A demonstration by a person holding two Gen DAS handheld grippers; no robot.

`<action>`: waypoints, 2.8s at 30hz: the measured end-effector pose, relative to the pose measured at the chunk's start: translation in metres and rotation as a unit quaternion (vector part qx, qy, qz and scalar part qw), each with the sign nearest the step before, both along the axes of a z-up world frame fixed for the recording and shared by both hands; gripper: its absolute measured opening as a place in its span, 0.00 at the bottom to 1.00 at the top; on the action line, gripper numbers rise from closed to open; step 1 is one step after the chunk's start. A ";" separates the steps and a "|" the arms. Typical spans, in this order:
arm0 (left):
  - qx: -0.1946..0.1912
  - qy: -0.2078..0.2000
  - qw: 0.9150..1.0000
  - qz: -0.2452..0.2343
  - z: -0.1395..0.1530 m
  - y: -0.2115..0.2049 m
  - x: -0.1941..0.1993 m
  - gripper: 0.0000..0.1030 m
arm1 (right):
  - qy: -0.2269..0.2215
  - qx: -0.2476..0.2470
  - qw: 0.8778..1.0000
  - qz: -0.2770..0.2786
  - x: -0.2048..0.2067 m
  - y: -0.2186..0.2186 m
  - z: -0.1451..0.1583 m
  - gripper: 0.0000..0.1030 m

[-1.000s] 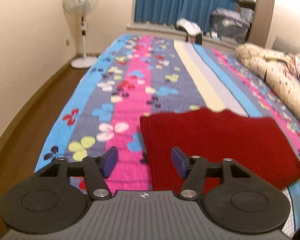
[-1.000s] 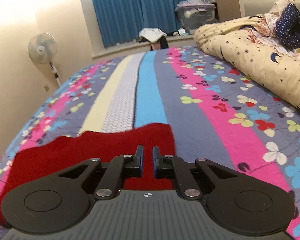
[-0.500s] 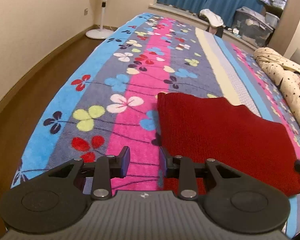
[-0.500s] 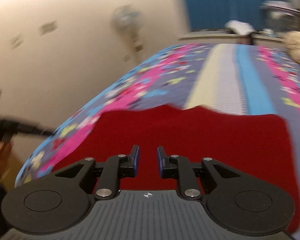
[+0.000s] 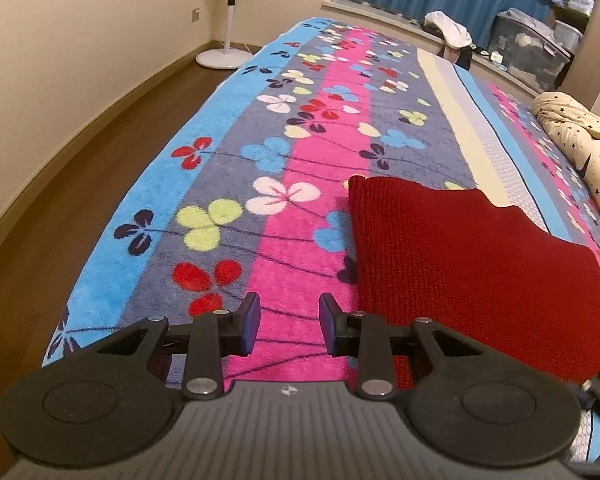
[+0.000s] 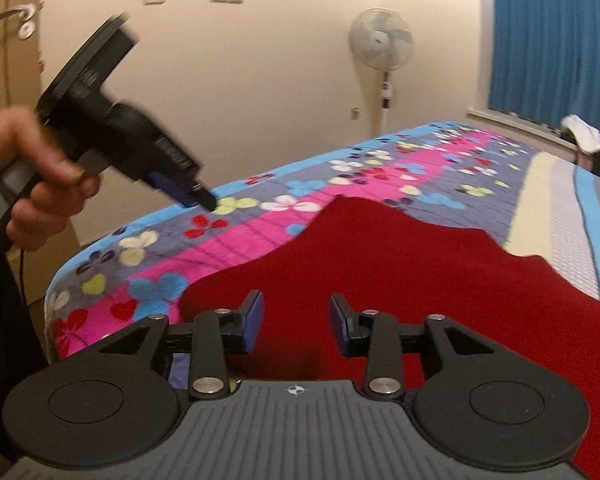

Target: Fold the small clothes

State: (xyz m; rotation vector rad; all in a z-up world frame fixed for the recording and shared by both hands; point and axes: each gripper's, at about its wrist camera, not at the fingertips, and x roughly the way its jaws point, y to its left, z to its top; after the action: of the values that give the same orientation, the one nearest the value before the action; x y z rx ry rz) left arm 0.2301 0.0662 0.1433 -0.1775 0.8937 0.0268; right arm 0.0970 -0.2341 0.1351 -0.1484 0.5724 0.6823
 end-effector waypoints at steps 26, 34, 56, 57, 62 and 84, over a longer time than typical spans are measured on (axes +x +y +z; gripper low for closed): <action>-0.052 0.037 0.998 0.016 -0.020 0.011 0.035 0.54 | -0.119 -0.196 0.966 0.115 -0.012 0.096 -0.063 0.39; -0.214 0.073 0.973 -0.051 -0.050 0.013 0.092 0.83 | -0.123 -0.112 0.984 0.063 -0.003 0.080 -0.021 0.16; -0.293 0.048 0.945 -0.140 -0.053 -0.017 0.147 0.22 | -0.164 -0.084 0.982 0.040 -0.019 0.068 0.008 0.15; -0.291 0.034 0.946 -0.139 -0.042 -0.015 0.139 0.22 | -0.168 -0.082 0.982 0.038 -0.024 0.070 0.015 0.15; -0.283 -0.039 0.951 -0.118 0.028 0.019 0.077 0.22 | -0.186 -0.039 0.981 0.032 -0.059 0.081 0.059 0.14; -0.253 -0.194 0.929 -0.190 0.083 -0.095 -0.027 0.72 | 0.052 0.141 0.926 -0.347 -0.068 -0.137 0.063 0.12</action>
State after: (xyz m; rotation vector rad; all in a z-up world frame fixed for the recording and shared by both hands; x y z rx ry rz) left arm 0.2027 -0.0291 0.2266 -0.4704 0.5102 -0.5887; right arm 0.0293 -0.3710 0.1982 0.3525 0.5729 0.0732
